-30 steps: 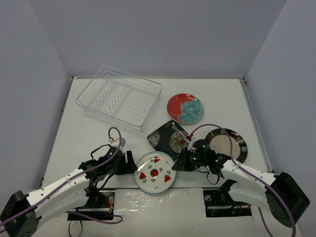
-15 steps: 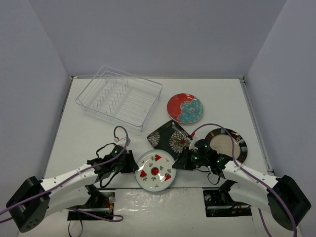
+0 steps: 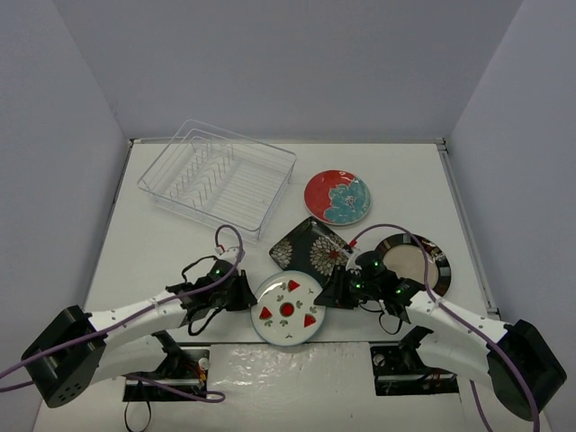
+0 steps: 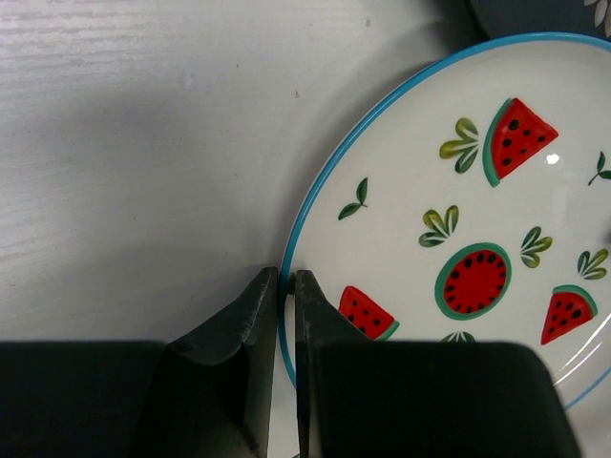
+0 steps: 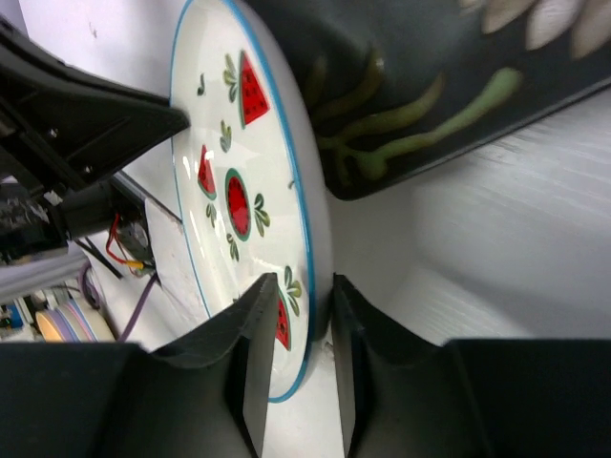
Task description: Load the plates into the dish rack
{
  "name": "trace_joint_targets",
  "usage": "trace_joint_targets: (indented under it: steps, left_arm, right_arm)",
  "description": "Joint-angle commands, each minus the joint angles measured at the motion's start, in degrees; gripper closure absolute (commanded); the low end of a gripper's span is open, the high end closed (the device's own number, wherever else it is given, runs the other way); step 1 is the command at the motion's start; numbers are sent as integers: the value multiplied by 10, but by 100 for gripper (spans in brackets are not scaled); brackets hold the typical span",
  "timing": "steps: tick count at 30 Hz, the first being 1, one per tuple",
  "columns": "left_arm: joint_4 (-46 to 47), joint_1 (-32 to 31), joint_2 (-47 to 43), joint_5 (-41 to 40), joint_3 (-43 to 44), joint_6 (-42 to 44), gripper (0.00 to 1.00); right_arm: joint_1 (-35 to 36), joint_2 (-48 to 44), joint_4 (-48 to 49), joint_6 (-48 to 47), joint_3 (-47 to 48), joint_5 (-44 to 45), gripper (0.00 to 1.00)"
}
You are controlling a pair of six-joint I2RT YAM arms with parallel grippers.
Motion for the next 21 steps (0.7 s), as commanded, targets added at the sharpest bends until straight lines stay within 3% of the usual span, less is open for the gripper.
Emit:
trace_joint_targets:
  steps: [1,6,12,19,21]
  left_arm:
    - [8,-21,40,3,-12,-6,100]
    - [13,-22,19,1,-30,-18,100]
    - [5,-23,-9,-6,-35,-21,100]
    - [5,-24,-36,-12,-43,-32,100]
    - [5,-24,-49,-12,-43,-32,100]
  right_arm:
    - [16,20,120,26,30,-75,66]
    - [35,46,133,34,36,-74,47]
    - [45,69,148,32,42,-66,48]
    - [50,102,195,35,34,-69,69]
    - [52,106,197,33,35,-70,81]
